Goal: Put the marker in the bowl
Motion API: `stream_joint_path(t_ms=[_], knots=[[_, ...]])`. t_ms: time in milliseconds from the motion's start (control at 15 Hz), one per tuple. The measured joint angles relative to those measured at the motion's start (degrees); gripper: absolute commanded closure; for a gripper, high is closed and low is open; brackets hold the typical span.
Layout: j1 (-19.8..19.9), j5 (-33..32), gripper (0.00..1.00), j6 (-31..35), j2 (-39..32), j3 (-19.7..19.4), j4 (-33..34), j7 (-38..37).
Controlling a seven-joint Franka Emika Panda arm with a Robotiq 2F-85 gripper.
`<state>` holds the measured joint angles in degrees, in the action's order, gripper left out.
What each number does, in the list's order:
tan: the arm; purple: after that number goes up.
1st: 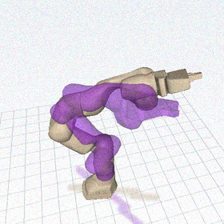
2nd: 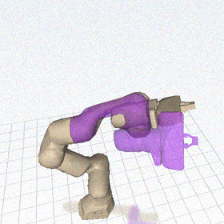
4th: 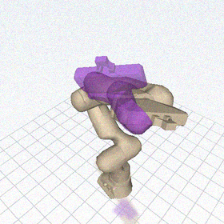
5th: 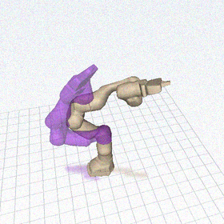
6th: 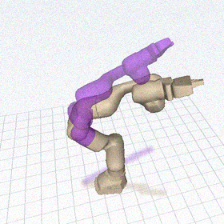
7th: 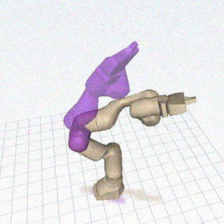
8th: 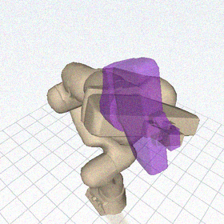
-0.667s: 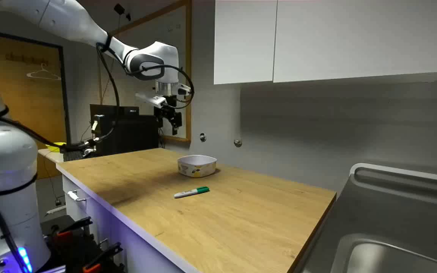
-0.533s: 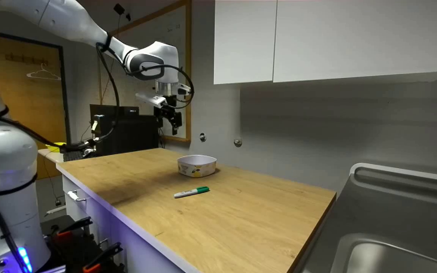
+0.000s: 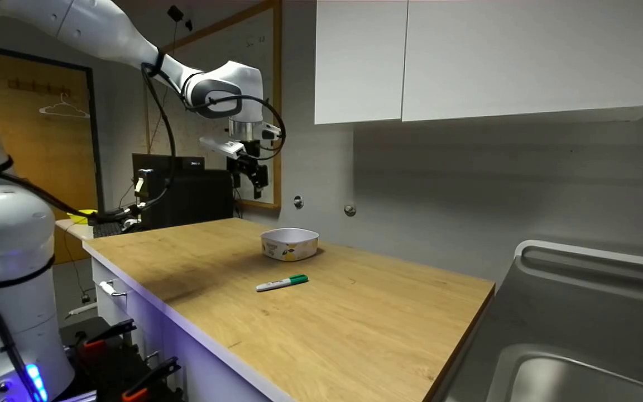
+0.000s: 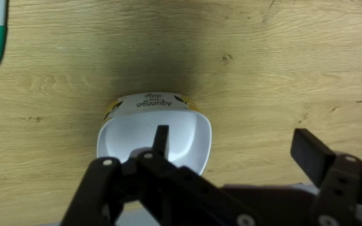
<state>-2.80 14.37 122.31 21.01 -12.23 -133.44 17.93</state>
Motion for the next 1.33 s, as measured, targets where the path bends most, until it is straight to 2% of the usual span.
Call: stream_joint_path(t_ms=[333, 800, 1067, 1333], knots=[[2.59, -0.03, 0.00, 2.23, -2.78, -0.34, 1.03, 0.03], [9.20, -0.75, 0.00, 5.66, -13.99, -2.58, 5.49, 0.13], [13.20, -2.55, 0.00, 5.89, -19.98, -2.96, 7.60, 0.06], [16.23, -7.20, 0.00, 5.90, -23.57, -3.29, 8.20, -0.64]])
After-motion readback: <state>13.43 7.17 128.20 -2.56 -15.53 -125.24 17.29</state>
